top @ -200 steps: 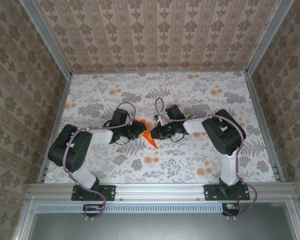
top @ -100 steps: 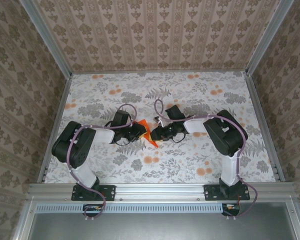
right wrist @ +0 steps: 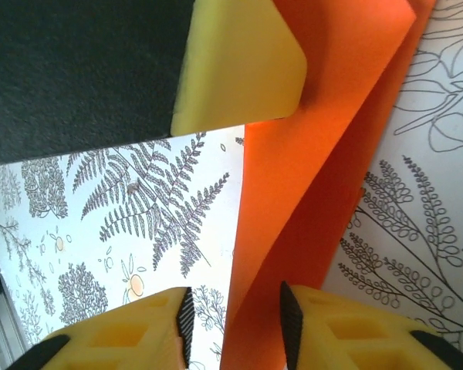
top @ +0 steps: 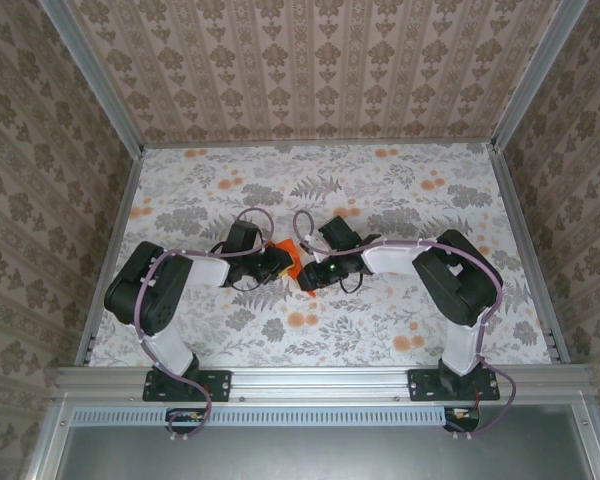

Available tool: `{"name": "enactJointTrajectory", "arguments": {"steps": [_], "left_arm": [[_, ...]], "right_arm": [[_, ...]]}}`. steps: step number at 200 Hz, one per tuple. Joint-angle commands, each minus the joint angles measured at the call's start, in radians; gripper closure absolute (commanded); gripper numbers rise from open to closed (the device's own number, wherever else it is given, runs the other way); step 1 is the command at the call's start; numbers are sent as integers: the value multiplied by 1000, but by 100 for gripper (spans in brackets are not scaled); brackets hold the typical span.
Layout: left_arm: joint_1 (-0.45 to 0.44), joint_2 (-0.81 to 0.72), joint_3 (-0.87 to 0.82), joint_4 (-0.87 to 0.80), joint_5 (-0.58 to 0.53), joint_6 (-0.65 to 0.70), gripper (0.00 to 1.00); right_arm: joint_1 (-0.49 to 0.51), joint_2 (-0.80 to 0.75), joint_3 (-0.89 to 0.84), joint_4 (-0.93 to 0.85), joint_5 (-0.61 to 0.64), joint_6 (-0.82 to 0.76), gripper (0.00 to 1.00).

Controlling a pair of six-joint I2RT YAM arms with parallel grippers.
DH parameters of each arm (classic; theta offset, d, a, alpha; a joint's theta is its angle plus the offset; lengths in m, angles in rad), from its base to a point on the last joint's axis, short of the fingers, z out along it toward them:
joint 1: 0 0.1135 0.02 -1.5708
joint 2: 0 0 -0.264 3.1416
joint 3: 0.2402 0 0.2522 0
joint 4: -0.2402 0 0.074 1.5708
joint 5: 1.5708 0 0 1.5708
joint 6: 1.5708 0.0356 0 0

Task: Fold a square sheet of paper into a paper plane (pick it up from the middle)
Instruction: Fold the wing for the fifth time at the center of the table.

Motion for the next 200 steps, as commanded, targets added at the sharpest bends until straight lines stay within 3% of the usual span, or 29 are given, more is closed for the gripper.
{"name": "enactJointTrajectory", "arguments": {"steps": [1,99,127,157,200], "left_arm": [[-2,14,14,6,-8,19,80],[-2,14,7,3,-8,21,80],[-3,14,8,3,-8,21,80],[-2,14,9,3,-7,19,80],[-3,17,11,1,-5,20,80]], "right_arm": [[8,4,29,-27,49,-17,65],[11,-35,12,8,110,37,71],[14,-51,6,15,151,46,68],[20,-80,2,9,201,45,58],[31,-54,17,-2,155,42,63]]}}
